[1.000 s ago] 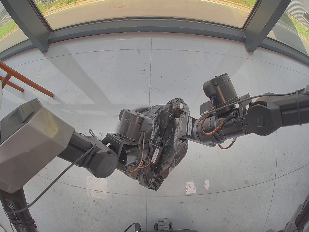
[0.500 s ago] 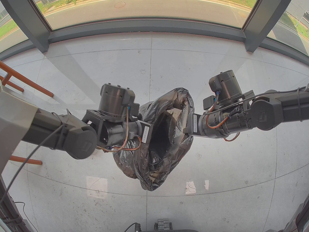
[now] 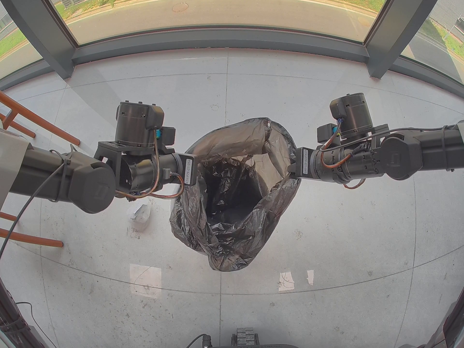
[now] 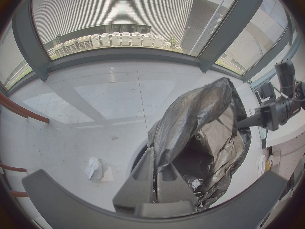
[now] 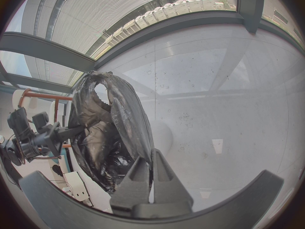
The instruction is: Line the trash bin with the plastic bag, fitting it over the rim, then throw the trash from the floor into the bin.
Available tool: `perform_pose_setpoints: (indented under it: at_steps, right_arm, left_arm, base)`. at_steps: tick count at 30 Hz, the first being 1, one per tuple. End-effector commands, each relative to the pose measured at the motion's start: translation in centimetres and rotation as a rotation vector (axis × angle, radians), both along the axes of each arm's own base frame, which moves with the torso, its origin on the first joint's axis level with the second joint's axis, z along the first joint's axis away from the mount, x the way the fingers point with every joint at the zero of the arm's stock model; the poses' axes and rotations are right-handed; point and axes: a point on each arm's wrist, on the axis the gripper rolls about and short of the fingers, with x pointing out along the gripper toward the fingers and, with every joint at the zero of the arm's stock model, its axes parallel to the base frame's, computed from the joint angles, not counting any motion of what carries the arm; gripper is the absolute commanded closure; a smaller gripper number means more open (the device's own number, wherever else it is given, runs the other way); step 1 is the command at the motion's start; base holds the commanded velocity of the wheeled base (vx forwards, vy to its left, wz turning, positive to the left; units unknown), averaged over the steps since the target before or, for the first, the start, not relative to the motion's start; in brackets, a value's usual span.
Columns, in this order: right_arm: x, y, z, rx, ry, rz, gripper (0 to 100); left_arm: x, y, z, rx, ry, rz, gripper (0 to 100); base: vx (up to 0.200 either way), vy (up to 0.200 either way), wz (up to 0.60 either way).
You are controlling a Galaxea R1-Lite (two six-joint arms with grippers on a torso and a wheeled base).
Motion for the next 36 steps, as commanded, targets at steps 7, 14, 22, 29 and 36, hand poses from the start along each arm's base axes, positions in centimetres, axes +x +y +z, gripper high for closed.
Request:
perform_pose_setpoints:
  at_steps: [7,14,22,29,36]
  right_arm:
    - [2.0,0.4,-1.5,-0.009,0.009,-0.006,100]
    - [2.8,0.8,-3.0,-0.024,0.034,-0.001,100]
    - [4.2,1.5,-4.7,-0.032,0.053,-0.001,100]
    - [5.7,1.1,-4.8,-0.019,0.032,-0.022,100]
    - [3.9,-0.3,-2.2,0.033,0.04,0.008,0]
  left_arm:
    - [1.9,1.8,-1.0,-0.036,0.027,0.085,100]
    - [2.9,2.6,-2.0,-0.034,0.05,0.116,100]
    - [4.3,2.5,-3.6,-0.033,0.051,0.123,100]
    - [4.9,2.1,-4.4,-0.046,0.035,0.114,100]
    - [4.4,2.2,-3.4,-0.059,0.02,0.094,100]
  base:
    - [0.0,0.0,0.0]
    - [0.0,0.0,0.0]
    - [0.0,0.0,0.0]
    - [0.0,0.0,0.0]
    - [0.0,0.0,0.0]
